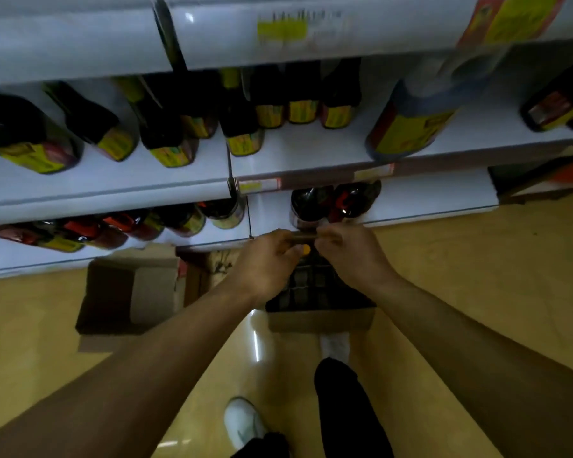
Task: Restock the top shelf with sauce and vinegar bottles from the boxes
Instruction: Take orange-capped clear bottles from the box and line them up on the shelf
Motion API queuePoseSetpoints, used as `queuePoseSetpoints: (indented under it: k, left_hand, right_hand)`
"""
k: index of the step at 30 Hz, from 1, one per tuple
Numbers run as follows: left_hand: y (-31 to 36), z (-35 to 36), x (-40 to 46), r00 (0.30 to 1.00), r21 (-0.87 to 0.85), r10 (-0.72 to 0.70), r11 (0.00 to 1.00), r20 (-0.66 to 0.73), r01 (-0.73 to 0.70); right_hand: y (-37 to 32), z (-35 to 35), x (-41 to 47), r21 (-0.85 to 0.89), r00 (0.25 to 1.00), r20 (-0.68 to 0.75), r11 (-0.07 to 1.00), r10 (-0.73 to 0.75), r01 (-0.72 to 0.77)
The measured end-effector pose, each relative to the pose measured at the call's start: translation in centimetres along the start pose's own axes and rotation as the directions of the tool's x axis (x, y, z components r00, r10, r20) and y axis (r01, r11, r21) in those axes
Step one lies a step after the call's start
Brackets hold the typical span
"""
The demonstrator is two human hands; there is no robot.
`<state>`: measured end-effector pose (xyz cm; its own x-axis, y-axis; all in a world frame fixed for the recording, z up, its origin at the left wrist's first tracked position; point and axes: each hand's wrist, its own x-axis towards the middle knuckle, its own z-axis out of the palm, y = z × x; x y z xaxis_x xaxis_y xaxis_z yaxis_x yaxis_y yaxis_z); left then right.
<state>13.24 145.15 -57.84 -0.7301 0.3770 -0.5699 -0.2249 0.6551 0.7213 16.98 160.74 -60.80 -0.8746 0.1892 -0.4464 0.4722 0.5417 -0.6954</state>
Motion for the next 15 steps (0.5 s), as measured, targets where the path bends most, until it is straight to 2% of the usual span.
queuePoseSetpoints:
  k: [2, 7, 10, 15]
  left_hand:
    - [-2.5, 1.5, 2.3, 1.0, -0.008, 0.0, 1.0, -0.007, 0.0]
    - [-8.3, 5.6, 7.6, 0.992, -0.094, -0.126, 0.988, 0.007, 0.126]
    - [-11.0, 7.4, 9.8, 0.987, -0.162, -0.158, 0.974, 0.006, 0.157]
    - [-14.7, 9.9, 13.6, 0.987, -0.142, -0.159, 0.977, 0.012, 0.159]
  right_hand:
    - [2.7, 2.0, 2.4, -0.019, 1.0, 0.0, 1.0, -0.002, 0.002]
    - [9.4, 6.8, 8.5, -0.192, 0.999, -0.002, 0.981, -0.04, 0.039]
    - [12.9, 9.4, 11.4, -0.266, 1.0, -0.009, 0.964, -0.013, 0.01]
    - [17.4, 13.0, 15.2, -0.506, 0.995, 0.08, 0.862, 0.064, -0.015]
